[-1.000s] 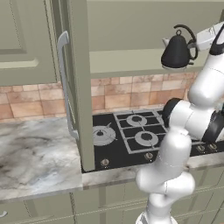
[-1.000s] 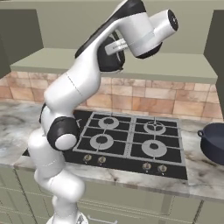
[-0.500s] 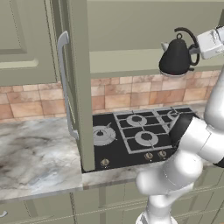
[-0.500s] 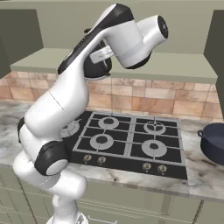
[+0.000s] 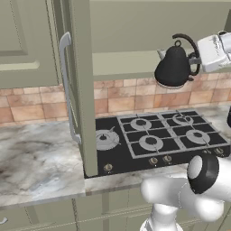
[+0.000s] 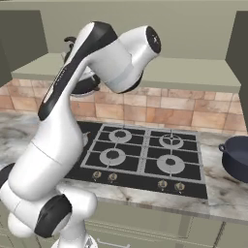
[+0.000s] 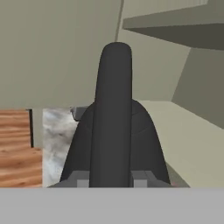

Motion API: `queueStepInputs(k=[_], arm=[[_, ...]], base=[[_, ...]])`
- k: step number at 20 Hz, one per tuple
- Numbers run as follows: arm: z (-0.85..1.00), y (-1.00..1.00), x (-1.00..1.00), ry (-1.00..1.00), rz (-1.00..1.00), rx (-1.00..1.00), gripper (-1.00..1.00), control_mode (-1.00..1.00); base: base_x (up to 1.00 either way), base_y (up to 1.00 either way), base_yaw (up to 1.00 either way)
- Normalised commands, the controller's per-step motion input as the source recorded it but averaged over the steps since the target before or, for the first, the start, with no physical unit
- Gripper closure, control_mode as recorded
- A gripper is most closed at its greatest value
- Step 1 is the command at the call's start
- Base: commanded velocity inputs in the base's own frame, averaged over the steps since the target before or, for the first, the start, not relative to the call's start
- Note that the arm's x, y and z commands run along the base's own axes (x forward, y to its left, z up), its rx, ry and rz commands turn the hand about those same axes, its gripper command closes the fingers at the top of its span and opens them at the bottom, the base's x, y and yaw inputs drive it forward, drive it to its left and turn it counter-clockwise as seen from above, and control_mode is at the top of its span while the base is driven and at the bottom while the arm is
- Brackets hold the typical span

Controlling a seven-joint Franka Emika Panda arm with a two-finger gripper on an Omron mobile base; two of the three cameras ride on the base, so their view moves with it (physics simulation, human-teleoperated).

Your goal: Pick the kettle from the cabinet and place it on a stove burner. Then pick the pot from the counter and place it on another stove burner. Finally, turn both burners on.

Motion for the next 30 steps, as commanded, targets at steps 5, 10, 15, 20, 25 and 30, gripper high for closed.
queueStepInputs(k=[5, 10, 15, 20, 25, 30], arm=[[-0.03, 0.33, -0.67, 0.0, 0.09, 0.0, 1.0, -1.0], [-0.09, 0.29, -0.54, 0.0, 0.1, 0.0, 1.0, -1.0], [-0.13, 0.23, -0.07, 0.01, 0.07, 0.0, 1.0, -1.0], [-0.19, 0.14, 0.0, 0.01, 0.0, 0.0, 1.0, -1.0], [-0.26, 0.11, 0.0, 0.0, 0.01, 0.0, 1.0, -1.0], [-0.28, 0.15, 0.0, 0.0, 0.03, 0.0, 1.0, -1.0]], base=[[0.0, 0.0, 0.0], [0.0, 0.0, 0.0], [0.0, 0.0, 0.0], [0.0, 0.0, 0.0], [0.0, 0.0, 0.0], [0.0, 0.0, 0.0]])
